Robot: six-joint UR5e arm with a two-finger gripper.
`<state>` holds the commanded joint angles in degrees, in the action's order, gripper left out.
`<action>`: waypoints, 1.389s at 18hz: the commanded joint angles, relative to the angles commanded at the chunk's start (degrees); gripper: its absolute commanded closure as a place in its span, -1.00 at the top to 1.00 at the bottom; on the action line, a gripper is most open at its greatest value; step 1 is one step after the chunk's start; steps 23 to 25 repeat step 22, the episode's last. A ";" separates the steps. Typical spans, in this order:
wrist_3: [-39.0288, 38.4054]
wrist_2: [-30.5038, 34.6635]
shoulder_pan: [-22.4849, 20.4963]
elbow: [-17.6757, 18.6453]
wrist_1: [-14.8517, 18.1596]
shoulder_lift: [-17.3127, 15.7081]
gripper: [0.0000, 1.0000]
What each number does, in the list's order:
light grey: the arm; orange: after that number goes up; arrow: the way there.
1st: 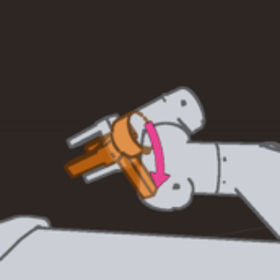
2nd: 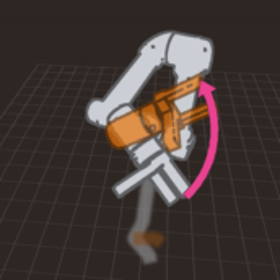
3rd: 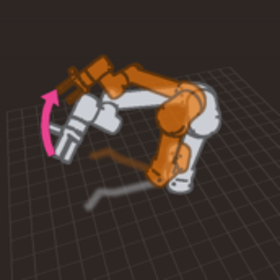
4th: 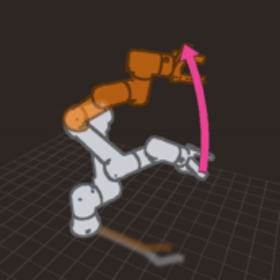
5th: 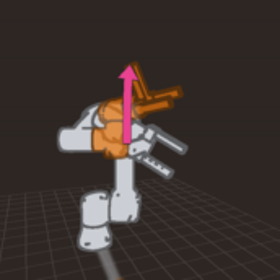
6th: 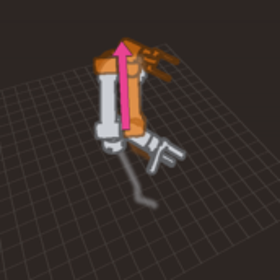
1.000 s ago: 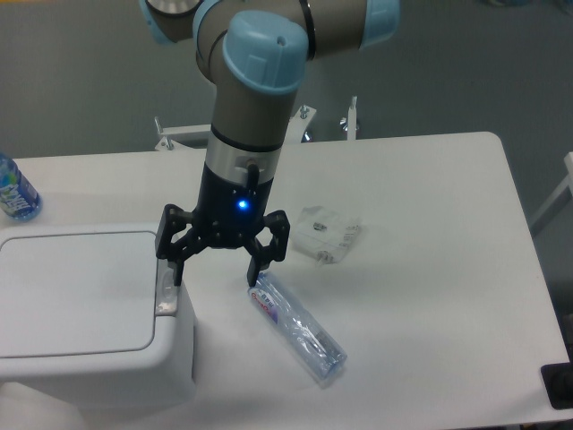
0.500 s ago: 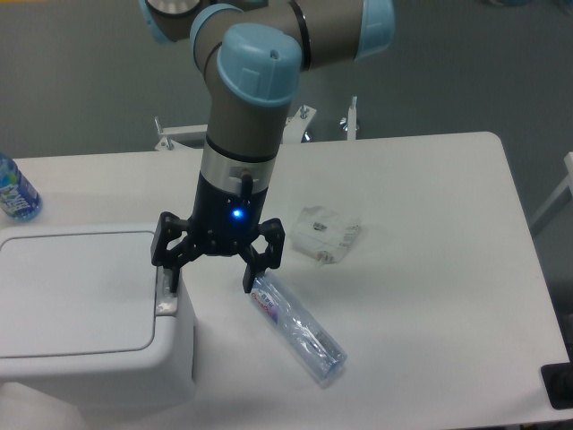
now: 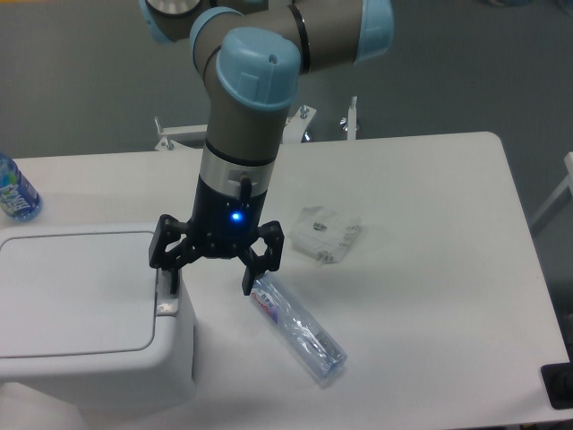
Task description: Open the trash can
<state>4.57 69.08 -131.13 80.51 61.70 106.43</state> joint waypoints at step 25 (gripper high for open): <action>39.95 24.78 -9.39 6.41 4.46 -8.87 1.00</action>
